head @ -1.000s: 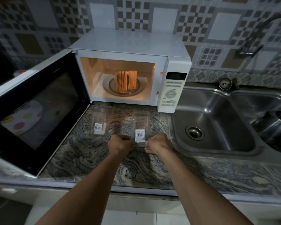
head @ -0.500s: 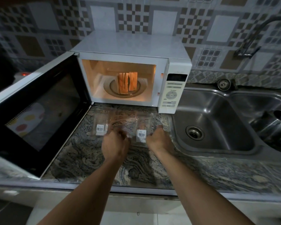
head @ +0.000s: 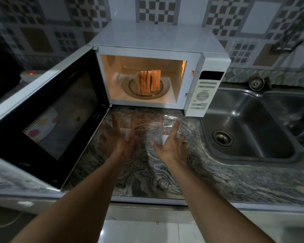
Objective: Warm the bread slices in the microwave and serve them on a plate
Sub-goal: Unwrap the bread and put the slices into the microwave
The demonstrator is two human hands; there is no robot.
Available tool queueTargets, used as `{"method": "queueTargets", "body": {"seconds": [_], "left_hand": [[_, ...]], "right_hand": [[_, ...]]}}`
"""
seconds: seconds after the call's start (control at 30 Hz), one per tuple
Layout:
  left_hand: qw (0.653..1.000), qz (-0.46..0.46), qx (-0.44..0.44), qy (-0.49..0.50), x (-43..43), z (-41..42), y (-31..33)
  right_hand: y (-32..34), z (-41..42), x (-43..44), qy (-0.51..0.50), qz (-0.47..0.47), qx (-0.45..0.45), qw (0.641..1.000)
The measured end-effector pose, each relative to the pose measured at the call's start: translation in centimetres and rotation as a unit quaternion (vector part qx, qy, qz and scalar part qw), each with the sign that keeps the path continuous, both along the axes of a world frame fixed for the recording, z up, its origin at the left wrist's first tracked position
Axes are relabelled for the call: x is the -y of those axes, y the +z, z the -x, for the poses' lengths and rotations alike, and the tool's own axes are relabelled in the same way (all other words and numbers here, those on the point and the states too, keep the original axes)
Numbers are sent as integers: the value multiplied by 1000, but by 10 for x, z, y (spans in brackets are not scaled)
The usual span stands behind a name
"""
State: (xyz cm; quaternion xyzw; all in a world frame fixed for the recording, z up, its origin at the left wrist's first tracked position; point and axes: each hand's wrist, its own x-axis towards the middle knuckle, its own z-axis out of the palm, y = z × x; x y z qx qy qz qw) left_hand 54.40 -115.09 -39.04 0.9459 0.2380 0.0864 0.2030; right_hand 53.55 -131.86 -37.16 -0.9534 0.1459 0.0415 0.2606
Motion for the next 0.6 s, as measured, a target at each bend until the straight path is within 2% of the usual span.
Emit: {"method": "queueTargets", "body": {"seconds": [0.17, 0.6], "left_hand": [[998, 16, -55, -40, -7, -3, -6], [997, 53, -14, -61, -12, 11, -4]], "right_hand": [[0, -1, -4, -7, 4, -5, 1000], [14, 17, -9, 1, -28, 21, 999]]}}
